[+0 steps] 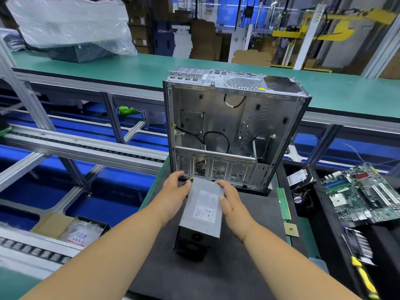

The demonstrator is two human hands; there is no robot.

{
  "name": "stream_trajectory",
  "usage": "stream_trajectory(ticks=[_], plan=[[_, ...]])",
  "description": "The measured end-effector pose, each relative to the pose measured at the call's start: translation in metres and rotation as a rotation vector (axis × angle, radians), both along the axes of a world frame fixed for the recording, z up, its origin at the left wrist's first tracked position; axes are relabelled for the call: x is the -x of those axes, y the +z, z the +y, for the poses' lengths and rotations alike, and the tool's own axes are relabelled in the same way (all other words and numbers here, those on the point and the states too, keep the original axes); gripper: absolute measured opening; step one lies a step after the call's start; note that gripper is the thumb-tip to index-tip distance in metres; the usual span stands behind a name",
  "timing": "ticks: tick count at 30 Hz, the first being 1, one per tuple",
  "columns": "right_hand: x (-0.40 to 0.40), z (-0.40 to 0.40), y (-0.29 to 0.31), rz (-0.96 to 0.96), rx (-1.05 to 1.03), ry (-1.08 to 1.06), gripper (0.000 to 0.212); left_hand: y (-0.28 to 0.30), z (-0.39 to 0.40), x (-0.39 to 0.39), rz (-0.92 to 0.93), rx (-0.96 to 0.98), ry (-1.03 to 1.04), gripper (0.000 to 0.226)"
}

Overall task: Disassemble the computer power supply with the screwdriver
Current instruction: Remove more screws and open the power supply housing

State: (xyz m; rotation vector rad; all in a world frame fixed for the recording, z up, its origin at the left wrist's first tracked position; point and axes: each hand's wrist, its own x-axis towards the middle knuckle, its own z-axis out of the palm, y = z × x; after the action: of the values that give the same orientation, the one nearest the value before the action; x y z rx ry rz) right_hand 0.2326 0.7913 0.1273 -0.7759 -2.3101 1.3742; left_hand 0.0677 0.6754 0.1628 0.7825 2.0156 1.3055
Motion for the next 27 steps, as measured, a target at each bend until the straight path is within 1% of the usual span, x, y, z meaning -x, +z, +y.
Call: stream_trajectory(ticks=[1, 2, 4, 6, 7, 9, 11, 12, 14, 15, 16, 17, 18, 20, 22, 24, 25, 27], plan=[[-0.007, 0.003, -0.001, 0.002, -0.008, -0.02, 0.043, -0.006, -0.004, 0.002, -0.06, 0.054, 0.023, 0.044], [-0.015, 0.005, -0.002, -0.008, -0.013, -0.038, 0.041, -0.015, -0.008, 0.002, -0.096, 0.154, 0.033, 0.044], [-0.029, 0.01, -0.004, -0.05, -0.037, -0.068, 0.043, -0.036, -0.011, -0.002, -0.173, 0.334, 0.074, 0.054], [-0.045, 0.012, -0.006, -0.09, -0.06, -0.123, 0.044, -0.055, -0.011, -0.011, -0.314, 0.377, 0.09, 0.063], [-0.052, 0.013, -0.008, -0.1, -0.062, -0.166, 0.045, -0.061, -0.011, -0.017, -0.353, 0.38, 0.078, 0.065], [-0.065, 0.016, -0.014, -0.141, -0.027, -0.29, 0.046, -0.065, -0.012, -0.025, -0.329, 0.397, 0.04, 0.067], [-0.073, 0.016, -0.018, -0.248, 0.065, -0.347, 0.044, -0.065, -0.009, -0.032, -0.31, 0.397, 0.02, 0.063], [-0.077, 0.016, -0.023, -0.258, 0.213, -0.393, 0.048, -0.063, -0.008, -0.038, -0.34, 0.393, -0.01, 0.06], [-0.084, 0.01, -0.027, -0.205, 0.531, -0.48, 0.051, -0.058, -0.005, -0.05, -0.382, 0.396, -0.131, 0.049], [-0.087, 0.007, -0.028, -0.17, 0.63, -0.506, 0.05, -0.056, -0.003, -0.057, -0.364, 0.407, -0.204, 0.046], [-0.088, 0.007, -0.03, -0.153, 0.658, -0.488, 0.049, -0.053, -0.001, -0.062, -0.328, 0.417, -0.252, 0.047], [-0.086, 0.006, -0.029, -0.139, 0.673, -0.49, 0.049, -0.051, 0.002, -0.067, -0.279, 0.443, -0.26, 0.053], [-0.085, 0.007, -0.029, -0.137, 0.666, -0.523, 0.049, -0.048, 0.004, -0.07, -0.227, 0.483, -0.242, 0.059], [-0.081, 0.009, -0.03, -0.201, 0.595, -0.611, 0.049, -0.044, 0.011, -0.073, -0.163, 0.556, -0.195, 0.076], [-0.078, 0.012, -0.031, -0.278, 0.621, -0.644, 0.056, -0.044, 0.016, -0.073, -0.194, 0.549, -0.157, 0.082], [-0.078, 0.014, -0.034, -0.309, 0.703, -0.641, 0.068, -0.044, 0.02, -0.075, -0.277, 0.517, -0.116, 0.081], [-0.079, 0.014, -0.034, -0.308, 0.74, -0.637, 0.071, -0.043, 0.022, -0.076, -0.317, 0.505, -0.099, 0.08], [-0.079, 0.014, -0.033, -0.278, 0.814, -0.633, 0.062, -0.043, 0.027, -0.079, -0.372, 0.496, -0.089, 0.077]])
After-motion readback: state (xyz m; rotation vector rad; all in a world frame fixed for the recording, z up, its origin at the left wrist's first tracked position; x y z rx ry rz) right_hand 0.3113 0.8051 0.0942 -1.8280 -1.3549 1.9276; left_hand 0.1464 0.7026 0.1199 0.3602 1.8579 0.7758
